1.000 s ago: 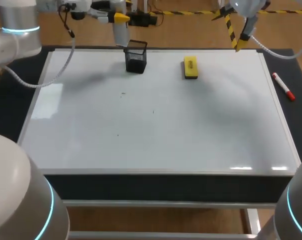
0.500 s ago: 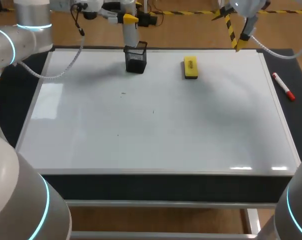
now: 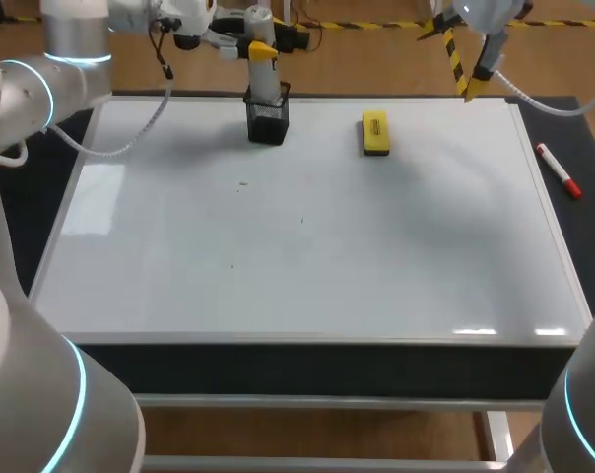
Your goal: Pick up the inspection probe, press it on each red-marked spot on the whiteboard one by one, put down the probe, pick up the eraser, and wipe off all the red marks.
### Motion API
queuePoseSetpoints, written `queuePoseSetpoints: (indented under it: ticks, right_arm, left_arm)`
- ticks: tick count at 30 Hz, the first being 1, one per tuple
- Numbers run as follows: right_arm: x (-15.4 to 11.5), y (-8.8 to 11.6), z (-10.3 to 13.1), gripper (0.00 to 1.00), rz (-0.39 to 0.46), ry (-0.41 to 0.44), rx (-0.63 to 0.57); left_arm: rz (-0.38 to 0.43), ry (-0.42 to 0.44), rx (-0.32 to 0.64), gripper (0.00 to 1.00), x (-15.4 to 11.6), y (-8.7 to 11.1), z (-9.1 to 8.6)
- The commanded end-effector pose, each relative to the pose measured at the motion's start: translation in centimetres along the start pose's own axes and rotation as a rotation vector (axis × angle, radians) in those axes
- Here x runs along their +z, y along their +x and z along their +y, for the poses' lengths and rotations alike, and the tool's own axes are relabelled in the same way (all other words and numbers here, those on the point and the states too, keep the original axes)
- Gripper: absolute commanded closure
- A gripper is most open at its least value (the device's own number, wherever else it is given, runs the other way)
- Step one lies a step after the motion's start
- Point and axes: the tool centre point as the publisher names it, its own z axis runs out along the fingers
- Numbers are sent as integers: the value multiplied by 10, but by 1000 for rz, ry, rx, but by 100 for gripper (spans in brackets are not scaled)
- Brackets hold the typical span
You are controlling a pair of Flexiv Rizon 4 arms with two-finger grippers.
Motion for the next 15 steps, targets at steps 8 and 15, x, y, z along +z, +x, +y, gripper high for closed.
queuePoseSetpoints:
  ticks: [8,15]
  right_arm:
    - [-1,0,0,0,4,4,-1]
    - [-1,0,0,0,4,4,-1]
  left_arm:
    - [179,4,-22,100,5,-9,32]
    - [188,8,-60,100,6,-9,52]
